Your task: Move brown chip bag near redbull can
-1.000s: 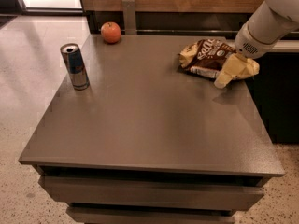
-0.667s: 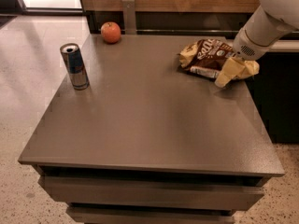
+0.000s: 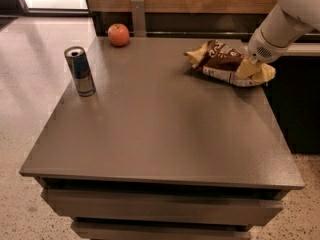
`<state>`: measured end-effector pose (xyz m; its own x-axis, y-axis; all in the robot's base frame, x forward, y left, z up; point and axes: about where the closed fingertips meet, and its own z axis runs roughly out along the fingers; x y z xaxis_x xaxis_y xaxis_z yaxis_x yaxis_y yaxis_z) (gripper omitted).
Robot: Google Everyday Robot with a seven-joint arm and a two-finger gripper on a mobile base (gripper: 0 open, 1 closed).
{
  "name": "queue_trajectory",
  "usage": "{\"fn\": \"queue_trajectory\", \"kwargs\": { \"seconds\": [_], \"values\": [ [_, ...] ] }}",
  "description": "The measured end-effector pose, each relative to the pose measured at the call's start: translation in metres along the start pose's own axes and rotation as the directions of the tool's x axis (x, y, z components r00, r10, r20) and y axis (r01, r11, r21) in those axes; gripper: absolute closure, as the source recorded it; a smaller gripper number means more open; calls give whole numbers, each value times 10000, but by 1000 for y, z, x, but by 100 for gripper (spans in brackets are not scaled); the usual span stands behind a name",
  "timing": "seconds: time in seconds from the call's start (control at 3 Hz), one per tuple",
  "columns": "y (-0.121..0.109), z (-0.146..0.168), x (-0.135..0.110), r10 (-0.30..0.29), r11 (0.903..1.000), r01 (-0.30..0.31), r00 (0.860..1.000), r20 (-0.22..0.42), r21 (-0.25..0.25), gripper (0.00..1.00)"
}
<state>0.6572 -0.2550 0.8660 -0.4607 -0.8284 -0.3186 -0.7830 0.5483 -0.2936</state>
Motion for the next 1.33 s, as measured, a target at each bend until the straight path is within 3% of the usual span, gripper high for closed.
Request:
{"fn": "queue_trajectory", "kwargs": {
  "seconds": [0.33,0.67,1.0,1.33],
  "values": [
    [0,-15,-15,-435,9990,432,9986,287,126,88],
    [0,-44,-42,-997,9939,961,9926,694,533,100],
    [1,-78,-68,-1507,9836,1372,9818,1157,1170,100],
    [-2,-110,-87,-1692,9722,1393,9736,1535,1880,100]
  ]
}}
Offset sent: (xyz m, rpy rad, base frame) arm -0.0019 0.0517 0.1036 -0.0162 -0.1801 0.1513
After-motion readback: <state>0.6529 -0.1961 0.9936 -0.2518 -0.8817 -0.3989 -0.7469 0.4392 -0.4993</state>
